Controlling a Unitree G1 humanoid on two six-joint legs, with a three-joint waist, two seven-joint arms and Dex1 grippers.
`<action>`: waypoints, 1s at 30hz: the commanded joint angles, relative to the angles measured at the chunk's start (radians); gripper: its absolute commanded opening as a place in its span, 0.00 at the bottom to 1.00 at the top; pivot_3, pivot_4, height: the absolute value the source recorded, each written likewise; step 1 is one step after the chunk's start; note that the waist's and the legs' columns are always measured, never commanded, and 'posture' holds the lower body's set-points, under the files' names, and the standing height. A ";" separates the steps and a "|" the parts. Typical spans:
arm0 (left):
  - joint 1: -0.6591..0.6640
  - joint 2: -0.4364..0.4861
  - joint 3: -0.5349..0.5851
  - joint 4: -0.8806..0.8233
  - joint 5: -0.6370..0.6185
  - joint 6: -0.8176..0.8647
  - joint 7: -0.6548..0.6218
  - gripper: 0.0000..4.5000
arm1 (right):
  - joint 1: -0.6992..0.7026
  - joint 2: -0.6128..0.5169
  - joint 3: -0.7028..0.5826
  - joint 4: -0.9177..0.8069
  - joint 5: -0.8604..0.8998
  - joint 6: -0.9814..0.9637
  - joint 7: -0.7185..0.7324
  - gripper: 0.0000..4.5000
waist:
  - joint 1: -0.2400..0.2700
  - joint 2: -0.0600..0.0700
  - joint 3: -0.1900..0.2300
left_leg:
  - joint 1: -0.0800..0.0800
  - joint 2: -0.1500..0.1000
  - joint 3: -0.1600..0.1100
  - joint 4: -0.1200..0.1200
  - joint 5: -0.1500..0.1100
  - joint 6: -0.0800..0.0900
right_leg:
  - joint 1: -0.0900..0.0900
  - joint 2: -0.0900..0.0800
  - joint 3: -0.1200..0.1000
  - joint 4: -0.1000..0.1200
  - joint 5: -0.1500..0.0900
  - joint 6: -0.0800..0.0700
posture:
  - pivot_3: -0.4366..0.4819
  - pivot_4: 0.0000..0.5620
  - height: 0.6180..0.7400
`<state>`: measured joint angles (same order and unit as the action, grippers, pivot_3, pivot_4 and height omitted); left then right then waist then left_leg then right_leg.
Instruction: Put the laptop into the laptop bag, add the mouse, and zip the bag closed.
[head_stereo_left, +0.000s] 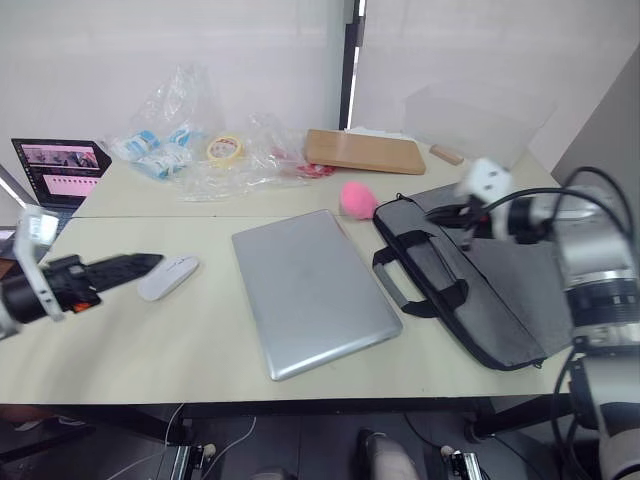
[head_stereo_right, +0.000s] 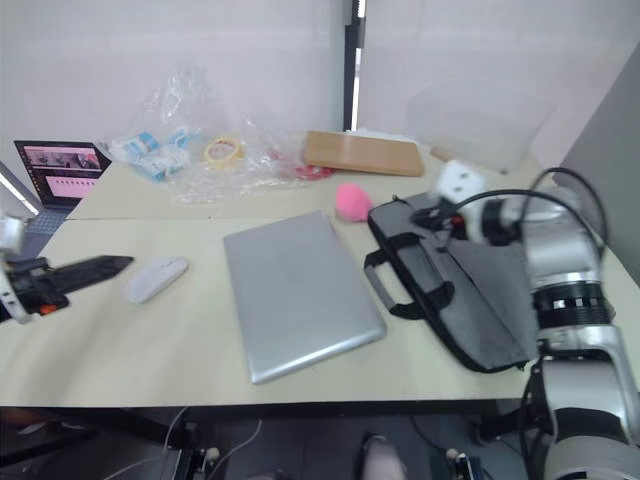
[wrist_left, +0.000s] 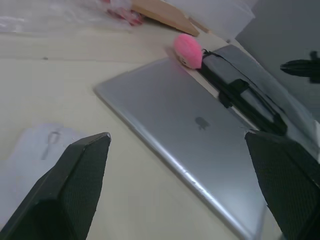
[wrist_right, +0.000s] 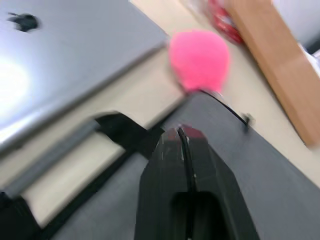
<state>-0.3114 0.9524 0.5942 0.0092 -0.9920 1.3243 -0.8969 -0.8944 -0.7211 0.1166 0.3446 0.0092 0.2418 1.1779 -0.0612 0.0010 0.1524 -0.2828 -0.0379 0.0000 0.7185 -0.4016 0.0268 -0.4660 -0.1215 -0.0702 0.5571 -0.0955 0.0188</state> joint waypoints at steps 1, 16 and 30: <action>-0.046 -0.087 0.021 -0.033 -0.086 0.167 0.148 1.00 | 0.009 0.015 0.041 -0.091 -0.032 0.028 -0.035 0.00 | 0.001 0.000 0.000 | 0.000 0.000 0.001 0.001 0.000 0.000 | 0.000 0.000 -0.001 0.001 0.000 0.000 | 0.48 0.27 1.00; -0.154 -0.146 -0.204 0.134 -0.147 0.290 0.440 1.00 | -0.039 0.140 0.214 0.062 -0.181 -0.095 -0.120 0.00 | -0.008 0.000 0.000 | 0.009 0.001 -0.002 0.002 0.001 -0.006 | 0.006 0.001 -0.001 0.005 -0.002 -0.004 | 0.48 0.27 1.00; -0.252 -0.283 -0.177 0.322 -0.042 0.266 0.544 1.00 | -0.080 0.240 0.272 0.309 -0.289 -0.245 -0.218 0.00 | -0.011 0.000 0.000 | 0.009 0.000 -0.002 0.003 0.002 -0.006 | 0.007 0.000 -0.002 0.005 -0.002 -0.005 | 0.48 0.27 1.00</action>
<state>-0.5528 0.6720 0.4084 0.3166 -1.0683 1.6067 -0.3674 -0.9548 -0.4853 0.3918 0.6584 -0.2749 0.0176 0.9749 -0.0722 0.0007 0.1522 -0.2737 -0.0375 -0.0026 0.7220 -0.4001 0.0206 -0.4588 -0.1210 -0.0722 0.5625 -0.0978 0.0142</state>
